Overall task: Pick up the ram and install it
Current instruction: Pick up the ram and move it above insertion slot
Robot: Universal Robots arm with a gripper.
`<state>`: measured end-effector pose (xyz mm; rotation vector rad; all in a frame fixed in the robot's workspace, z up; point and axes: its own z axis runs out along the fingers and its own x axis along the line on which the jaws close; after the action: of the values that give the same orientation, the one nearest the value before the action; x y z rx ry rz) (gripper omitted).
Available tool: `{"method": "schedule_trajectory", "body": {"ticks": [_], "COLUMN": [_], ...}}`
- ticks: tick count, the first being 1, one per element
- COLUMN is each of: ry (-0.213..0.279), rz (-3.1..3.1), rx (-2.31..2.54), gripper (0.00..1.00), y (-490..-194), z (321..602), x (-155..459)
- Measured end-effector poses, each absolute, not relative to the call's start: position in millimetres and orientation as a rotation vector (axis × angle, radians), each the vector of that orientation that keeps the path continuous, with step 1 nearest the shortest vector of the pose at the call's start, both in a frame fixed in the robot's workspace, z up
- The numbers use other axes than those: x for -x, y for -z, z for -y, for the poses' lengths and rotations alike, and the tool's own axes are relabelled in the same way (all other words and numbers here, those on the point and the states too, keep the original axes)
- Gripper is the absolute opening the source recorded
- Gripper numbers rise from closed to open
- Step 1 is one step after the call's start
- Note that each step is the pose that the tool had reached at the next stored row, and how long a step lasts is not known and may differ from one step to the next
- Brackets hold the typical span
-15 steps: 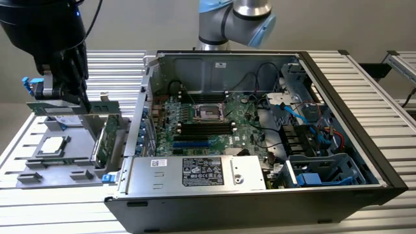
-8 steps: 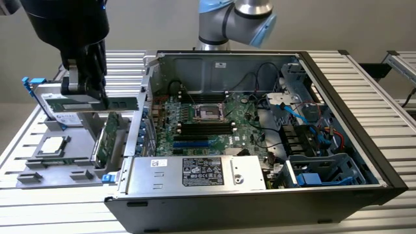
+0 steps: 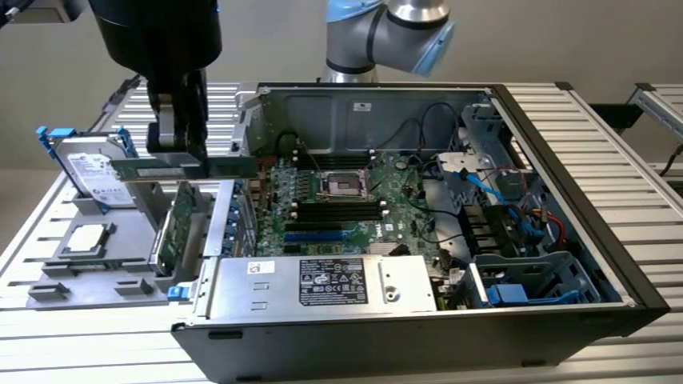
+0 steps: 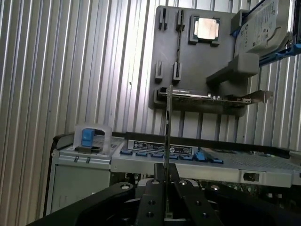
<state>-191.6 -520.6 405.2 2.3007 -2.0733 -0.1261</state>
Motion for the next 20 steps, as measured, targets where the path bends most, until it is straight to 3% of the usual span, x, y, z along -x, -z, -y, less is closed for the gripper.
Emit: {"method": "schedule_trajectory", "body": {"ticks": [12, 20], "ry": [0.127, 0.126], "rz": [2.072, 2.072], "rx": [-2.302, -2.303], "gripper": [0.14, 0.14], "y": [-405.2, -404.8], "z": [517.1, 500.1], "x": [148.7, 123.5]}}
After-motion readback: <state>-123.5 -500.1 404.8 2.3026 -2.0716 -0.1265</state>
